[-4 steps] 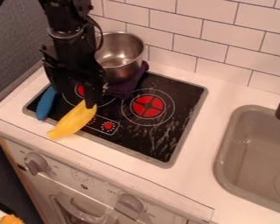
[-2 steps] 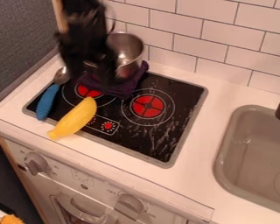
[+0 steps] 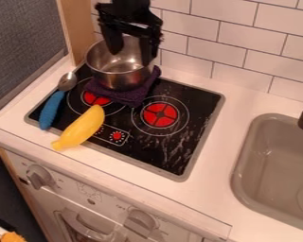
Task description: Moved the silver pot to the lower right side of the burner
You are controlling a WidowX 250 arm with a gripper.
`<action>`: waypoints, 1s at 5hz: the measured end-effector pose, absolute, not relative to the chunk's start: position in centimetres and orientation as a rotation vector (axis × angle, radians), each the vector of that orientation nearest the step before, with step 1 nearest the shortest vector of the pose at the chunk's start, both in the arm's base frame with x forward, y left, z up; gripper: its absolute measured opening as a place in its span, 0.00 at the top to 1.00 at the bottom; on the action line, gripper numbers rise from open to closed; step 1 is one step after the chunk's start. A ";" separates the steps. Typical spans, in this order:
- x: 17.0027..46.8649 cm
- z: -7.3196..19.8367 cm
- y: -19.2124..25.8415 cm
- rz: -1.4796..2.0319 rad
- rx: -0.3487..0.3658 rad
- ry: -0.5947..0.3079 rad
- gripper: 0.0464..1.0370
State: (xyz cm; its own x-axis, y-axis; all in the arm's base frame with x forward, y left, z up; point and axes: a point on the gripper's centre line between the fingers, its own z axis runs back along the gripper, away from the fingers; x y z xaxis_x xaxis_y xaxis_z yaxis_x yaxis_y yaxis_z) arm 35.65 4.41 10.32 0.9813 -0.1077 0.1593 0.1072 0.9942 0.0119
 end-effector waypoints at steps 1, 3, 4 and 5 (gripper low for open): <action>37.4 7.5 4.7 -0.102 0.012 -0.099 0.04; 37.4 3.7 4.8 -0.100 0.001 -0.006 0.10; 37.4 3.5 4.7 -0.111 -0.007 -0.014 0.39; 37.3 3.8 4.6 -0.118 -0.012 -0.024 0.68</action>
